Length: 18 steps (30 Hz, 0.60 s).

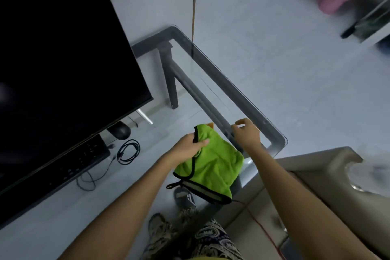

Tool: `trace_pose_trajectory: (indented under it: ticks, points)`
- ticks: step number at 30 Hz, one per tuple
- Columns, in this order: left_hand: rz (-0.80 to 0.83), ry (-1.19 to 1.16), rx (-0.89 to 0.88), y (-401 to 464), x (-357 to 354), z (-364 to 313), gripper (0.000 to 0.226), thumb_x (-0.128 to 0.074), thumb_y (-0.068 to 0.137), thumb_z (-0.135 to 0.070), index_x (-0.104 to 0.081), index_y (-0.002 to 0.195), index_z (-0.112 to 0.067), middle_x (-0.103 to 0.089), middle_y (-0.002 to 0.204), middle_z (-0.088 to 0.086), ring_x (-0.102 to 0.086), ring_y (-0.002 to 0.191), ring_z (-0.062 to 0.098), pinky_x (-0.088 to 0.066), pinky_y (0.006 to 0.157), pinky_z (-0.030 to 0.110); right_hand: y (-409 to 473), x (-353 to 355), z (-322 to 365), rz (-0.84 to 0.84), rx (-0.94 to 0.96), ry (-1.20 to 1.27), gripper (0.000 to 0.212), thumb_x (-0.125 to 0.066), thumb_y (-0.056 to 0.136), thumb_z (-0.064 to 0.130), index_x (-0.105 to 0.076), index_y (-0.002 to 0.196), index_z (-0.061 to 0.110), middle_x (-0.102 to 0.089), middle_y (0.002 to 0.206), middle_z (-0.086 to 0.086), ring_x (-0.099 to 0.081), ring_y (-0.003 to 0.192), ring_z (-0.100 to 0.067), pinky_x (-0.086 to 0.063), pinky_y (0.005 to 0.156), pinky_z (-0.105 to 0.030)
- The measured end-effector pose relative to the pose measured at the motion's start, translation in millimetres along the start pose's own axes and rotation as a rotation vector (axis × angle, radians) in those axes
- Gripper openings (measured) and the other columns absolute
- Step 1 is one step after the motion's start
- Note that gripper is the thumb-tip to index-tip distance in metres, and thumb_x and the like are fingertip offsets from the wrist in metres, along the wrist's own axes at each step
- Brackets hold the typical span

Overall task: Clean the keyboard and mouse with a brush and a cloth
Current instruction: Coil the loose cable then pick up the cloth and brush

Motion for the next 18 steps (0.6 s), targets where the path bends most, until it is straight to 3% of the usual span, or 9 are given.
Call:
trace_pose_trajectory:
  ticks: [4, 8, 11, 14, 16, 18]
  points:
    - [0.015, -0.062, -0.128, -34, 6, -12, 0.036, -0.054, 0.096, -0.036, -0.056, 0.129, -0.022, -0.064, 0.121, -0.007, -0.060, 0.111, 0.007, -0.046, 0.098, 0.027, 4, -9, 14, 0.072, 0.045, -0.044, 0.021, -0.053, 0.088, 0.022, -0.062, 0.106, 0.014, -0.066, 0.086, -0.004, -0.057, 0.068, -0.015, -0.037, 0.057, -0.026]
    - [-0.094, -0.259, -0.072, -61, 32, 0, 0.022, -0.060, 0.093, -0.032, -0.060, 0.115, -0.028, -0.068, 0.112, -0.010, -0.064, 0.103, 0.006, -0.050, 0.090, 0.024, 7, -35, 26, 0.211, 0.094, -0.151, 0.012, -0.060, 0.084, 0.020, -0.064, 0.096, 0.019, -0.071, 0.096, -0.010, -0.065, 0.094, -0.029, -0.048, 0.075, -0.029]
    - [-0.187, -0.532, 0.053, -73, 55, 25, 0.016, -0.064, 0.091, -0.021, -0.066, 0.106, -0.018, -0.072, 0.111, 0.006, -0.069, 0.098, 0.016, -0.053, 0.085, 0.031, -2, -60, 38, 0.321, 0.143, -0.247, 0.028, -0.070, 0.081, 0.040, -0.063, 0.094, 0.016, -0.069, 0.097, -0.009, -0.062, 0.090, -0.023, -0.042, 0.069, -0.027]
    - [-0.164, -0.767, 0.132, -88, 66, 41, 0.023, -0.064, 0.087, -0.018, -0.068, 0.108, -0.008, -0.071, 0.110, 0.012, -0.070, 0.097, 0.024, -0.057, 0.077, 0.032, -13, -83, 42, 0.372, 0.150, -0.391, 0.049, -0.070, 0.075, 0.058, -0.051, 0.068, 0.014, -0.057, 0.071, -0.008, -0.057, 0.076, -0.026, -0.035, 0.051, -0.028]
    - [-0.126, -0.829, 0.169, -96, 68, 51, 0.031, -0.065, 0.084, -0.023, -0.067, 0.111, -0.008, -0.071, 0.110, 0.012, -0.069, 0.100, 0.025, -0.058, 0.076, 0.034, -16, -88, 41, 0.337, 0.139, -0.474, 0.047, -0.070, 0.078, 0.052, -0.049, 0.068, 0.011, -0.055, 0.072, -0.008, -0.054, 0.070, -0.025, -0.031, 0.046, -0.026]
    - [-0.102, -0.867, 0.194, -104, 70, 56, 0.034, -0.067, 0.079, -0.020, -0.066, 0.111, -0.007, -0.071, 0.112, 0.013, -0.069, 0.099, 0.024, -0.058, 0.076, 0.033, -18, -86, 44, 0.315, 0.123, -0.496, 0.036, -0.065, 0.085, 0.043, -0.055, 0.084, 0.008, -0.057, 0.083, -0.010, -0.054, 0.074, -0.024, -0.039, 0.055, -0.027]
Point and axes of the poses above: each hand's wrist, its own y-axis towards the middle knuckle, its own x-axis out of the back of the hand, z = x × y, the point moved 6 cm from there along y, towards the middle knuckle
